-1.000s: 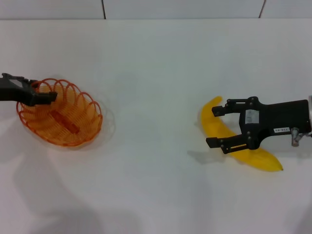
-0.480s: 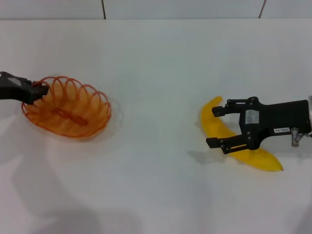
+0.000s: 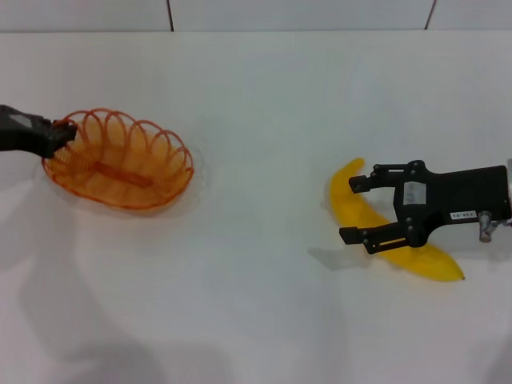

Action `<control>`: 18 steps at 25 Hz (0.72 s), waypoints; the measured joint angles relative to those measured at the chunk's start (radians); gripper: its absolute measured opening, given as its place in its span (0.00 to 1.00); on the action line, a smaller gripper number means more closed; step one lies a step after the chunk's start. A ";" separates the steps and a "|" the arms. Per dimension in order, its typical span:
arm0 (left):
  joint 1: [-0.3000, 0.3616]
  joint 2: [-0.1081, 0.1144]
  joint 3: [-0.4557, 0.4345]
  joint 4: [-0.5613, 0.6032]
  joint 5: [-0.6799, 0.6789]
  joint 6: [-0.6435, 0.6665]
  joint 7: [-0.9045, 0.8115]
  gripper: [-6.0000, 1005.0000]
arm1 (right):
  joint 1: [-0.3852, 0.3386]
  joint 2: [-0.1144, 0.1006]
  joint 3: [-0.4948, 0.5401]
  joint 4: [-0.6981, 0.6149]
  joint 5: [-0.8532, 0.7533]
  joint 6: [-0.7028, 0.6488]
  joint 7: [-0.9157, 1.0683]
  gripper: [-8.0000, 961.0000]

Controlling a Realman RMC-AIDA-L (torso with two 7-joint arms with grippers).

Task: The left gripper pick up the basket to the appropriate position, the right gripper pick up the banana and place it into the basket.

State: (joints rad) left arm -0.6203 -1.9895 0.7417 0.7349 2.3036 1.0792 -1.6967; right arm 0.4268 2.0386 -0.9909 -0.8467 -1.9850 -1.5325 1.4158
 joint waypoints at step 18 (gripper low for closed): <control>-0.012 -0.028 -0.009 -0.032 -0.210 0.012 0.125 0.09 | 0.009 0.000 -0.014 0.000 0.000 -0.003 0.003 0.92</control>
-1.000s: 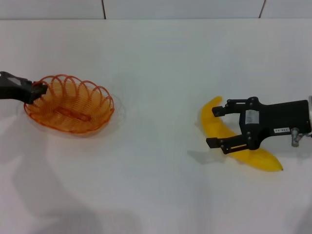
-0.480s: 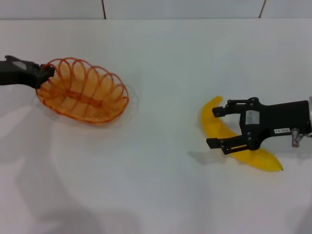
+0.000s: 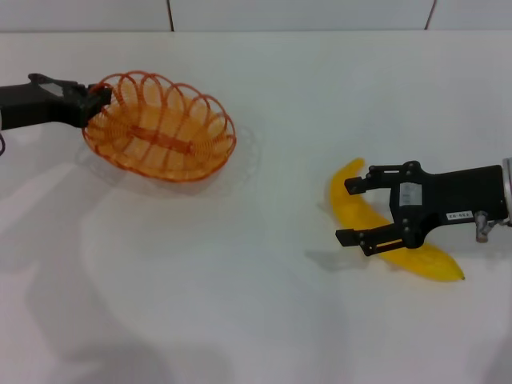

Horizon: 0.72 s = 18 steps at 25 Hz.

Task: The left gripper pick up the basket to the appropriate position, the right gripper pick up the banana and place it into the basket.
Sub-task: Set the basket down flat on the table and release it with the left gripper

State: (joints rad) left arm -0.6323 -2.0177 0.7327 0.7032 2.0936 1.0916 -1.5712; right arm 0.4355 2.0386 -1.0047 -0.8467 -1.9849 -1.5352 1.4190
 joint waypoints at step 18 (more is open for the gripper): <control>-0.015 -0.011 0.000 -0.170 -0.137 -0.078 0.125 0.08 | 0.015 -0.001 -0.039 -0.004 0.000 -0.005 0.023 0.92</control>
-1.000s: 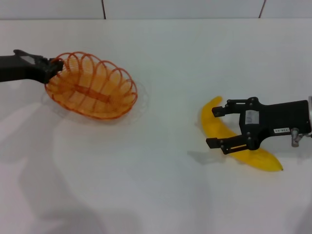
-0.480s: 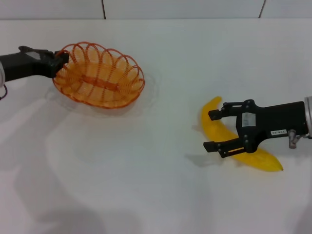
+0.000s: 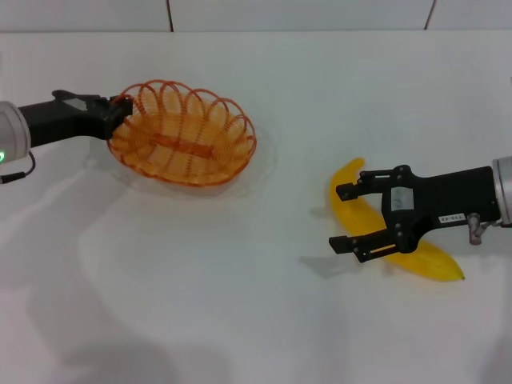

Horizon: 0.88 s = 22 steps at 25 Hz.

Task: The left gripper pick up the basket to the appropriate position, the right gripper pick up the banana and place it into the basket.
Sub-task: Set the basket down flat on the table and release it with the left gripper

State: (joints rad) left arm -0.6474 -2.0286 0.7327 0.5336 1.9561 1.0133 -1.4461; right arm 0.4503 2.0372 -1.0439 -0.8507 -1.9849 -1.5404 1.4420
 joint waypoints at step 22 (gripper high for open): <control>-0.001 -0.001 0.007 -0.106 -0.050 -0.069 0.011 0.12 | 0.003 0.000 -0.001 0.001 0.000 0.004 0.001 0.92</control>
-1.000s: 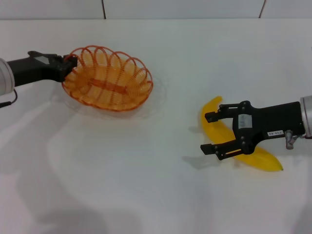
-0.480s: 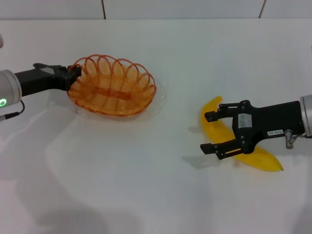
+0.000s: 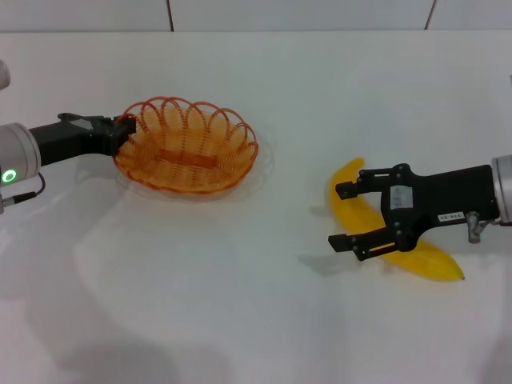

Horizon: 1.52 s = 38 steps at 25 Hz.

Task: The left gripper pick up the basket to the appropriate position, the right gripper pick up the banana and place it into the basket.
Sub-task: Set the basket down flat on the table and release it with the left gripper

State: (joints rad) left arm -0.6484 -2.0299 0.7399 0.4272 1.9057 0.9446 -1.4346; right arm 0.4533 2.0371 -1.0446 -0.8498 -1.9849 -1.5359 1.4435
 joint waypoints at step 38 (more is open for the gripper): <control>0.019 -0.004 0.080 0.021 -0.023 0.034 0.131 0.88 | -0.009 0.001 0.006 0.001 0.008 -0.009 0.000 0.92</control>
State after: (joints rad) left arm -0.6294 -2.0343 0.8204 0.4483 1.8828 0.9786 -1.3038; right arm 0.4447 2.0377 -1.0385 -0.8489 -1.9766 -1.5449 1.4434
